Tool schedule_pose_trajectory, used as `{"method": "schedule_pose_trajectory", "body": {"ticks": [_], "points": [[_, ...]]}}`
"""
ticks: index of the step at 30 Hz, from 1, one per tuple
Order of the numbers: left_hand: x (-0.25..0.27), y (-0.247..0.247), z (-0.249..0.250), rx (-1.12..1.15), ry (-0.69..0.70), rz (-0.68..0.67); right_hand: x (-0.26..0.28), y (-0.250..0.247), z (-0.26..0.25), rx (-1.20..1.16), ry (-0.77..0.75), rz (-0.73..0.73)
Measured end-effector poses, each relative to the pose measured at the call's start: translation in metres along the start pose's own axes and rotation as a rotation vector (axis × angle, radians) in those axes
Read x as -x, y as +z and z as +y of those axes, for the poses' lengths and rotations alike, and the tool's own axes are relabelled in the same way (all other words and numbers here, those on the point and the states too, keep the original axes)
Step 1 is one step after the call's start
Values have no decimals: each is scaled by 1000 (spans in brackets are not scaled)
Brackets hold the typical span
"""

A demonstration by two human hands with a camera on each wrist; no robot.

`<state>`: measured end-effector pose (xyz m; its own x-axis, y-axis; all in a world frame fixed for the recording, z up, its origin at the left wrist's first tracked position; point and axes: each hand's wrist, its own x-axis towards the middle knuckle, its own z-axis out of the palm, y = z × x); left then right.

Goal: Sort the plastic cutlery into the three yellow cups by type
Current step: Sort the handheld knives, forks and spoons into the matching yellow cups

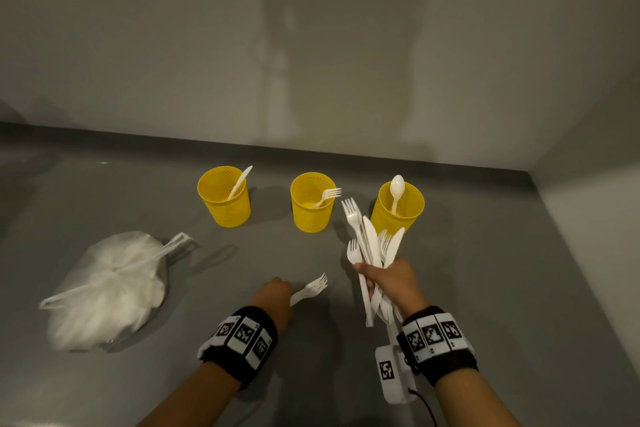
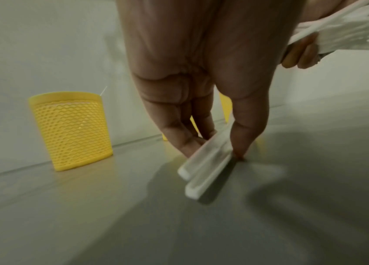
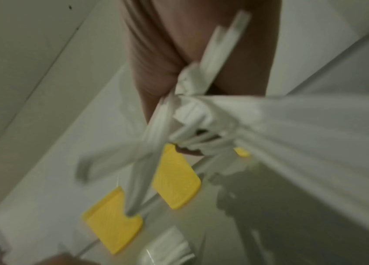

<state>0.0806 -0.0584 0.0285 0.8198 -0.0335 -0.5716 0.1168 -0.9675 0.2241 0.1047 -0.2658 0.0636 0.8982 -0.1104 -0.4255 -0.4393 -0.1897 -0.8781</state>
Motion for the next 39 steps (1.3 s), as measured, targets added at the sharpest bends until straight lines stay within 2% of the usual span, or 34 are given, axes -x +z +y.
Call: {"method": "schedule_pose_trajectory", "body": {"ticks": [2, 4, 6, 7, 9, 12, 15, 18, 21, 25, 31, 33, 39], "points": [[1, -1, -3, 37, 2, -29, 11, -7, -6, -140, -17, 7], [2, -3, -8, 153, 16, 25, 19, -12, -12, -216, -38, 0], [4, -3, -10, 456, 74, 130, 25, -15, -16, -279, -60, -8], [9, -6, -8, 689, 109, 164, 28, -16, -18, -304, -68, -13], [24, -16, 5, 1080, 190, 185, 33, -16, -20, -332, -87, -24], [40, -33, 34, 1288, 289, 108, 40, -6, -23, -343, -127, -27], [48, -45, 55, 1314, 379, 74, 44, 10, -27, -331, -198, -14], [51, -51, 59, 1350, 397, 81, 45, 18, -29, -316, -258, 18], [52, -56, 54, 1328, 423, 57, 47, 17, -33, -291, -287, -37], [50, -60, 47, 1265, 414, 56, 49, 16, -37, -281, -286, -113], [39, -76, 46, 1252, 378, 18, 46, 15, -45, -233, -292, -57], [28, -87, 46, 1251, 331, 101, 45, 12, -47, -280, -281, -16], [-12, -154, 43, 1173, 206, 545, 40, -6, -41, -315, -214, 123]]}}
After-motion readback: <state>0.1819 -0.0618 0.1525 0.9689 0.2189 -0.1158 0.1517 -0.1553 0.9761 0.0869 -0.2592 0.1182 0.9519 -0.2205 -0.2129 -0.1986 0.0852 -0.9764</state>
